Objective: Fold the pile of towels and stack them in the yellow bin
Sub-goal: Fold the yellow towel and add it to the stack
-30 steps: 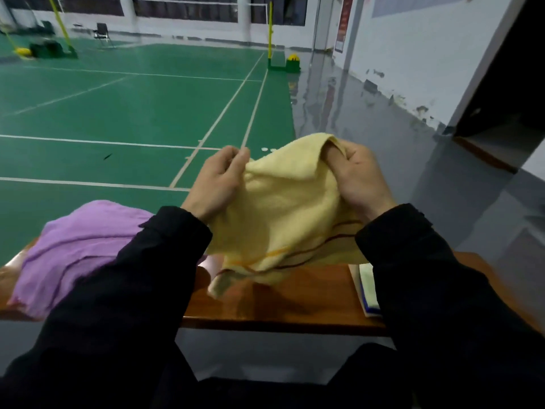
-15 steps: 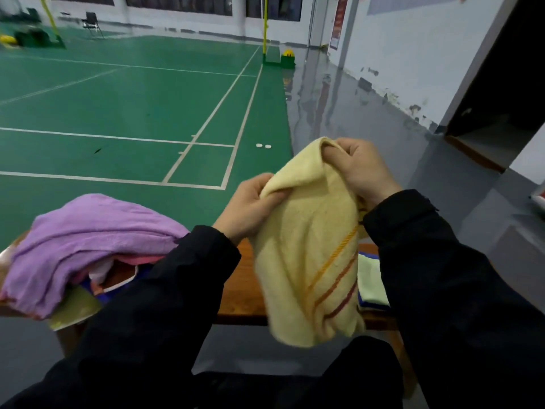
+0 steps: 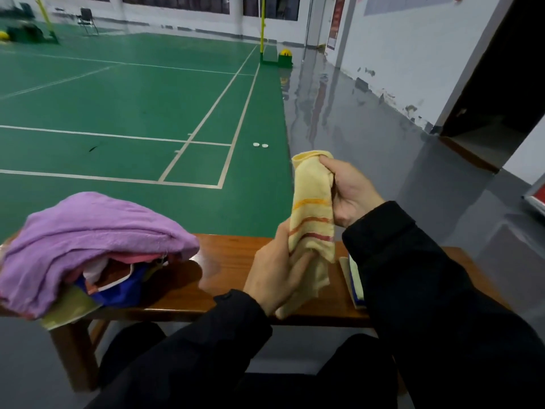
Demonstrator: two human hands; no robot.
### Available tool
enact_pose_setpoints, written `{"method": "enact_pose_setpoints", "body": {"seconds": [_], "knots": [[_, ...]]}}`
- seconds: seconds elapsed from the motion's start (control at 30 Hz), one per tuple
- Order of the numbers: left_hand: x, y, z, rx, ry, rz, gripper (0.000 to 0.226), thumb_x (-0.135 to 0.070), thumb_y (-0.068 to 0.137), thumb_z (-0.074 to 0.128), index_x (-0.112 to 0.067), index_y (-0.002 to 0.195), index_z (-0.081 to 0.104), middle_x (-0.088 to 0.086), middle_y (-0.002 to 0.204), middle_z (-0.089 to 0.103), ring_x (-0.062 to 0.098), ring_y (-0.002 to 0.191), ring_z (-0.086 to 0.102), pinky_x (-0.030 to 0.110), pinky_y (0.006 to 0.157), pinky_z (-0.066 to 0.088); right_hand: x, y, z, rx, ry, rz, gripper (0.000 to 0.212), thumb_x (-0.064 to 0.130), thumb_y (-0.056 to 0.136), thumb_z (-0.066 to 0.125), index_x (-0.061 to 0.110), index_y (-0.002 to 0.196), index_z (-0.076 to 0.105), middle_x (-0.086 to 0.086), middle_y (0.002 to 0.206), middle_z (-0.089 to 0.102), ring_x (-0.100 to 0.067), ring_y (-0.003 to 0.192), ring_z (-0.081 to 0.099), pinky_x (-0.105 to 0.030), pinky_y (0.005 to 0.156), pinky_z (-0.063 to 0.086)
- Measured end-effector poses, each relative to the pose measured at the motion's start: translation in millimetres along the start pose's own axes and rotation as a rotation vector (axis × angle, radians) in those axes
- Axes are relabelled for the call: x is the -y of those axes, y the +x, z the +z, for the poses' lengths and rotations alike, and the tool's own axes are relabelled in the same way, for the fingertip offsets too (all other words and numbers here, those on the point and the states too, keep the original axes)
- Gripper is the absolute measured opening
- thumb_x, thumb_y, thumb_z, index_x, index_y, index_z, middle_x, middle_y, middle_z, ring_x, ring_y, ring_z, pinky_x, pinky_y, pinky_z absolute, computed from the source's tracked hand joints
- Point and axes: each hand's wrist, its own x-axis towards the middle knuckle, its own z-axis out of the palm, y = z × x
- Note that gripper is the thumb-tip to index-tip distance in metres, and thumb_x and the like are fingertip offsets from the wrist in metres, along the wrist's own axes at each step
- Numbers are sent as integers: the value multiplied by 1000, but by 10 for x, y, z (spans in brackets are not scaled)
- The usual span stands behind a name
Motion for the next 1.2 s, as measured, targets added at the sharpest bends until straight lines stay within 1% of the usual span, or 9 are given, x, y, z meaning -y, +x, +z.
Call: {"method": "enact_pose_setpoints", "body": {"seconds": [0.23,0.37,0.53,0.6,0.73,0.83,0.93,1.03,1.2], "knots": [[152,222,-331,-179,-128,12,20,-22,104,47,-21,102,66,-13,88,67,-3,81,59,20,73,46,13,234,-374,-228,-1,-105,31,32,93,73,10,115,65,-17,109,72,-31,97,72,-52,88,59],[53,473,-494,-170,-323,-154,21,-22,103,55,-10,98,71,15,94,70,9,81,59,28,75,47,-215,270,-545,-361,-689,-316,53,34,90,72,20,137,50,-6,133,58,-21,112,60,-37,90,52],[-215,756,-675,139,-452,-160,23,-21,103,56,-12,100,77,7,90,76,10,79,64,24,71,50,-432,10,-439,480,-958,-446,101,16,79,87,29,158,25,6,158,42,-2,145,38,-20,119,31],[-350,826,-776,252,-593,-187,25,-21,104,54,-7,99,74,6,85,73,11,74,66,22,68,53,-464,-80,-365,550,-975,-370,74,4,85,80,16,149,45,6,136,62,5,125,56,-17,108,43],[-209,914,-954,209,-1042,-436,38,-38,101,48,-6,102,69,10,90,70,20,81,68,31,76,55,-485,-86,-200,307,-738,-379,12,16,101,62,13,105,73,-5,100,75,-11,89,69,-30,83,55],[341,590,-663,27,-893,-588,20,-8,102,50,-5,108,69,12,100,73,17,85,72,27,73,58,-418,-133,-33,327,-210,-222,23,18,101,55,11,94,75,-7,89,75,-18,81,70,-34,77,58],[820,-50,-180,340,-559,-698,11,0,91,64,-7,92,73,6,91,78,28,87,69,37,80,61,-165,-166,160,395,161,-23,26,29,90,61,9,98,74,-10,95,74,-22,89,71,-36,87,60],[764,-319,121,559,-853,-720,27,-11,93,65,0,118,69,21,115,72,35,105,68,49,95,56,49,40,301,309,262,25,24,31,99,61,10,93,71,-8,90,70,-22,88,69,-40,90,58],[300,26,30,381,-1439,-704,44,-33,93,65,0,122,64,18,109,63,32,105,60,45,102,46,-186,261,-89,79,185,-35,57,56,99,54,6,123,66,-17,112,72,-32,101,71,-43,91,57]]}}
